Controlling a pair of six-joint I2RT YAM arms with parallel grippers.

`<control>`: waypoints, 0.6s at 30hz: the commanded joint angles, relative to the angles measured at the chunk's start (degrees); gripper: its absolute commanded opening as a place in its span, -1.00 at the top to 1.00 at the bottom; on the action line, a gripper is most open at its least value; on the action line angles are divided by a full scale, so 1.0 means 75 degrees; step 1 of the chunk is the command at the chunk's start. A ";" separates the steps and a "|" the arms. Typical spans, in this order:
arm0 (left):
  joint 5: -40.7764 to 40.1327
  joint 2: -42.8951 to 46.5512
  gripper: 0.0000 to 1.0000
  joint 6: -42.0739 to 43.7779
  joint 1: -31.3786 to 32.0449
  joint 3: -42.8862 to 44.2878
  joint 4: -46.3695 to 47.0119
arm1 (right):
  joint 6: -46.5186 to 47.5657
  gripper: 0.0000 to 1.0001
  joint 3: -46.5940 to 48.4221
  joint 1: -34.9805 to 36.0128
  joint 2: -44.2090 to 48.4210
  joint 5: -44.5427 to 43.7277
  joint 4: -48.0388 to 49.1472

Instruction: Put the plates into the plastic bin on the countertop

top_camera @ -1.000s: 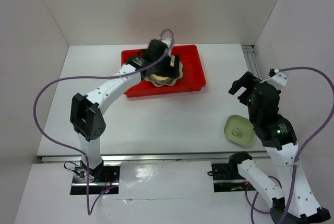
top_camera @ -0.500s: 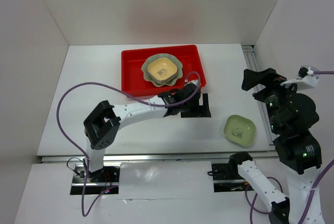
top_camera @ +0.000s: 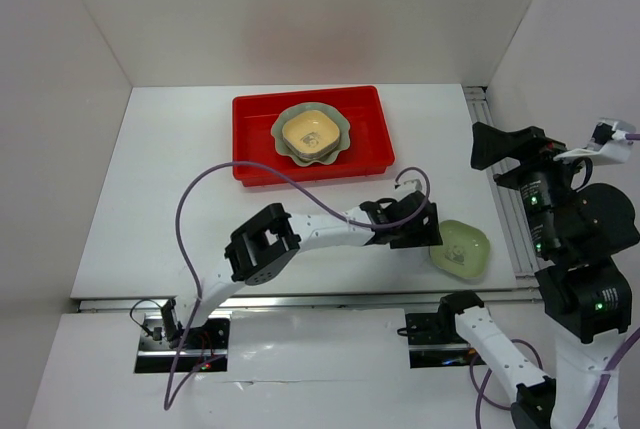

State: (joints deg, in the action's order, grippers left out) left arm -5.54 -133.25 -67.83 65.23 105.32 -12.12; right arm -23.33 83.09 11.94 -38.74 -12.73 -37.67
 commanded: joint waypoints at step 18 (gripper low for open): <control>-0.0656 -0.1382 0.30 0.0724 -0.0073 0.1977 -0.0997 | 0.0064 -0.99 0.0007 -0.0057 0.0185 0.0373 0.0429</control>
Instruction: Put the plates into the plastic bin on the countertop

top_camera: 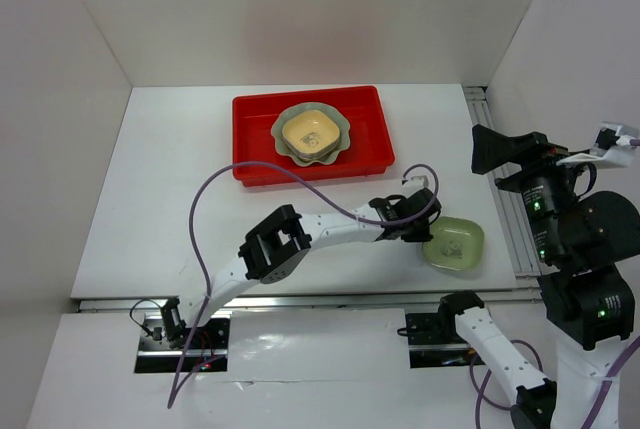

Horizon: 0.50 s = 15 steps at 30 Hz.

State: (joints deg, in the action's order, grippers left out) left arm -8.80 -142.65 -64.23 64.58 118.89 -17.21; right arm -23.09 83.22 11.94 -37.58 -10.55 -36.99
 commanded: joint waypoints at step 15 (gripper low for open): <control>-0.1335 0.1804 1.00 0.0362 -0.0793 0.0729 -0.2543 | -0.0202 -0.99 0.0270 -0.0057 0.0171 0.0269 0.0339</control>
State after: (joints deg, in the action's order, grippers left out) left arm -15.99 -134.98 -60.58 62.41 119.70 -31.53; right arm -23.81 83.00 11.94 -36.82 -9.78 -36.84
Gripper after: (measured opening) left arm 0.043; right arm 0.993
